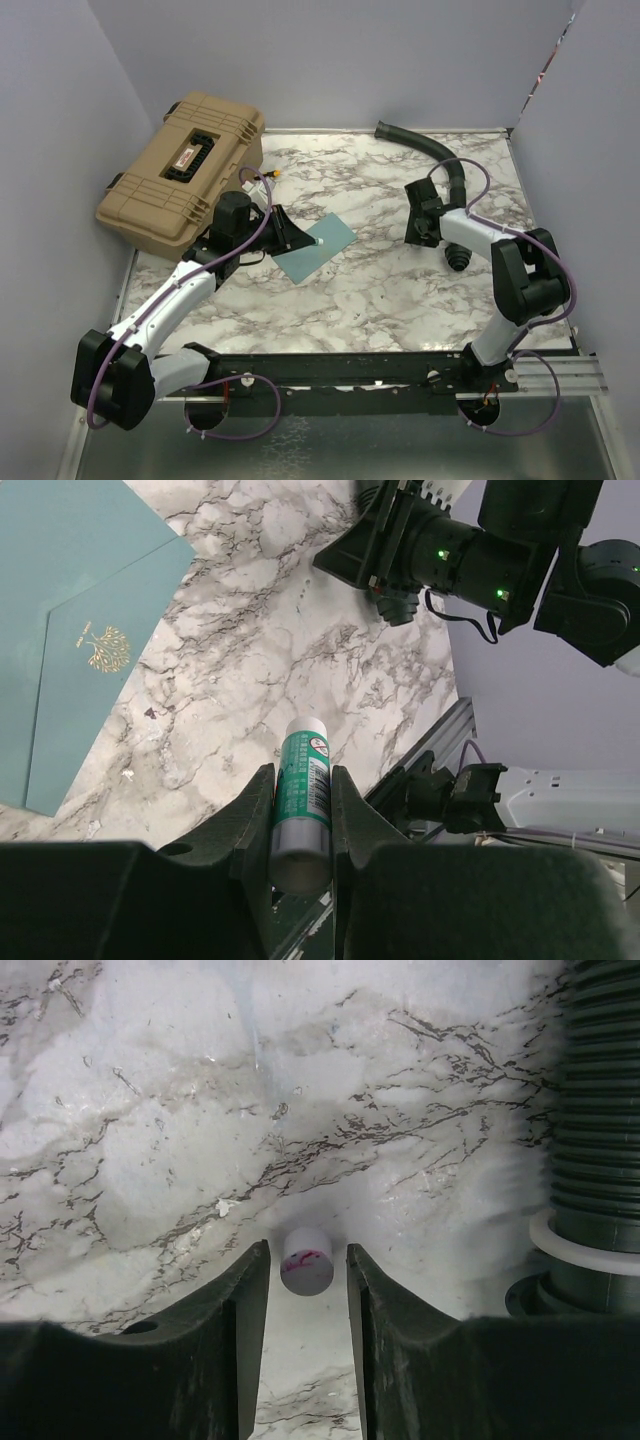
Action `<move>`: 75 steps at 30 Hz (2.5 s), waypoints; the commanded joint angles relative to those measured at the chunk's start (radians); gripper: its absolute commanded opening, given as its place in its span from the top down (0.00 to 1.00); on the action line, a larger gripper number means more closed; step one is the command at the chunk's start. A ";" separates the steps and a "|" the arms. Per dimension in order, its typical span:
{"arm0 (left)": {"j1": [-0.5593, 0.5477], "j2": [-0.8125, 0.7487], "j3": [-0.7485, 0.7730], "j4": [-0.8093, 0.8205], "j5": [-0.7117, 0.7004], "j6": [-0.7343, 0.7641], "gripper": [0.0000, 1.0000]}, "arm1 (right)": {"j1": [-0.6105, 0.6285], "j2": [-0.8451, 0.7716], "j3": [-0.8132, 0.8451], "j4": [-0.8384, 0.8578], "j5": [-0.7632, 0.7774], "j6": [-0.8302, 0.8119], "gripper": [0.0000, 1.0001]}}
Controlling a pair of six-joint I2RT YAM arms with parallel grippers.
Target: Place the letter into the envelope and seal it
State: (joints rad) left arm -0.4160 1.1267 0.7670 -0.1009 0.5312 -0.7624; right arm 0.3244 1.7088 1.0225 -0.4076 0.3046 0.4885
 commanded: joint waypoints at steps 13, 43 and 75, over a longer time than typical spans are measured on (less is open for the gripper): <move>0.000 -0.007 0.022 0.006 0.030 -0.002 1.00 | -0.032 0.037 0.018 0.020 -0.064 -0.022 0.63; 0.000 0.053 0.142 0.308 0.131 -0.277 1.00 | -0.032 -0.489 -0.105 0.546 -1.012 0.355 0.95; -0.020 0.079 0.163 0.418 0.223 -0.349 1.00 | 0.076 -0.486 -0.087 0.730 -1.084 0.498 0.97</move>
State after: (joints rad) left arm -0.4324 1.2083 0.9108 0.2905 0.7204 -1.1374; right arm 0.3939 1.2098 0.8989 0.4030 -0.7803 1.0508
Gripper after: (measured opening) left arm 0.214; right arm 0.157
